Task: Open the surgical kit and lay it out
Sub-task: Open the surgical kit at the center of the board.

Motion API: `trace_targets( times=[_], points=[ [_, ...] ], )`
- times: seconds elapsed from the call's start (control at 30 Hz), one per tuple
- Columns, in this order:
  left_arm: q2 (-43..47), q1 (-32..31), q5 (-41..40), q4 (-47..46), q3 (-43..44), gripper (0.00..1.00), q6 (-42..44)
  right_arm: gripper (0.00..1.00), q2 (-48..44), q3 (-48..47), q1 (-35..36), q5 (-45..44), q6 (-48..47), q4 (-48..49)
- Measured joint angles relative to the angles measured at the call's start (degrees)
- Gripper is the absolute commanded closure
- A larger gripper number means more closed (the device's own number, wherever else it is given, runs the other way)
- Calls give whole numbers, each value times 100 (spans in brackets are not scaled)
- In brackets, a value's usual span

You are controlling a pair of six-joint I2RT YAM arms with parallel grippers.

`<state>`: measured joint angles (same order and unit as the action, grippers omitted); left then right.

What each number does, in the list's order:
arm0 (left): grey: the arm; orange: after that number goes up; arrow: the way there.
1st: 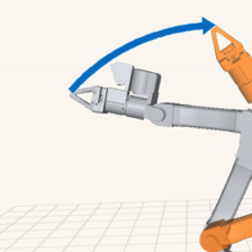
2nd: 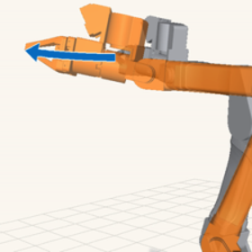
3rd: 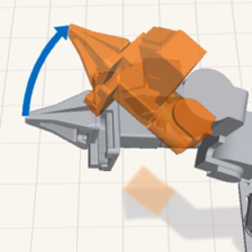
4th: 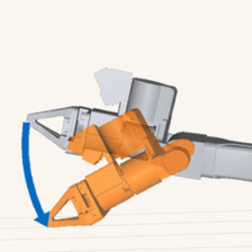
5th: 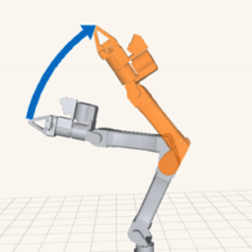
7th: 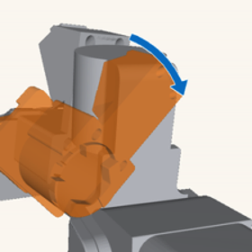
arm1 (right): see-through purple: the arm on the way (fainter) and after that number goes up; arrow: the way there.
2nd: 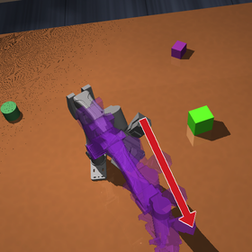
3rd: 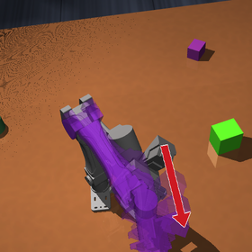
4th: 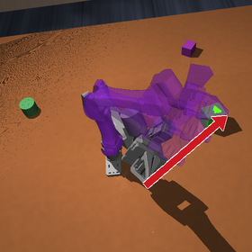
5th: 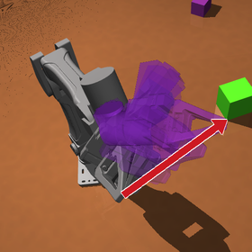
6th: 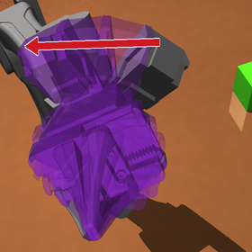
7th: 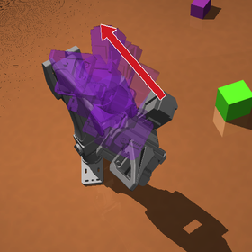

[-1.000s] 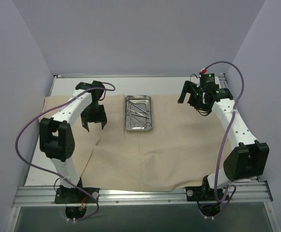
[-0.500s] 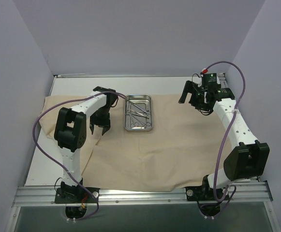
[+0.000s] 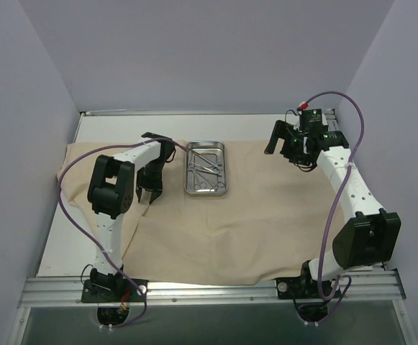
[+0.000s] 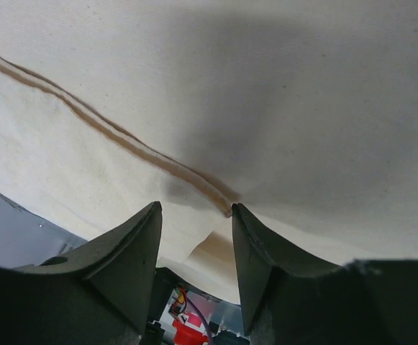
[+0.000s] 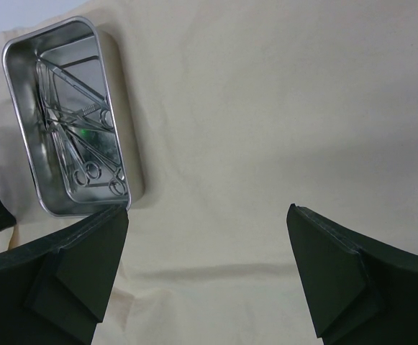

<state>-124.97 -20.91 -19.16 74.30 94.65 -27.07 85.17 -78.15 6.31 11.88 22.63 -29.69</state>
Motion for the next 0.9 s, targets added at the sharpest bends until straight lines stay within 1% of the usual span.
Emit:
trace_targets(
  times=[0.2, 0.23, 0.3, 0.33, 0.43, 0.47, 0.5, 0.63, 0.73, 0.8, 0.9],
  points=[
    [-33, 122, 66, -127, 0, 49, 72, 0, 0, 0, 0, 24, 0, 0],
    [-55, 133, 76, -142, 2, 53, 81, 0, 0, 0, 0, 28, 0, 0],
    [-87, 153, 118, -144, 22, 58, 120, 0, 0, 0, 0, 46, 0, 0],
    [-96, 155, 136, -153, 31, 66, 133, 0, 0, 0, 0, 52, 0, 2],
    [-105, 195, 197, -199, 31, 79, 173, 0, 2, 0, 0, 66, 2, 2],
    [-105, 208, 212, -214, 31, 90, 184, 0, 2, 0, 0, 72, 4, 2],
    [-105, 254, 236, -229, 26, 97, 186, 0, 2, 0, 0, 87, 7, 2],
    [15, 470, 354, -289, -131, 98, 201, 0, 24, 0, 63, 127, 24, 4],
    [339, 763, 409, -234, -339, 98, 114, 0, 166, -107, 256, 105, 33, -15],
    [754, 1040, 415, -160, -457, 98, -24, 0, 286, -192, 564, 116, 44, 24],
    [1853, 1661, 422, -83, -621, 98, -321, 1, 382, -203, 1128, 245, 98, 146]
  ],
)
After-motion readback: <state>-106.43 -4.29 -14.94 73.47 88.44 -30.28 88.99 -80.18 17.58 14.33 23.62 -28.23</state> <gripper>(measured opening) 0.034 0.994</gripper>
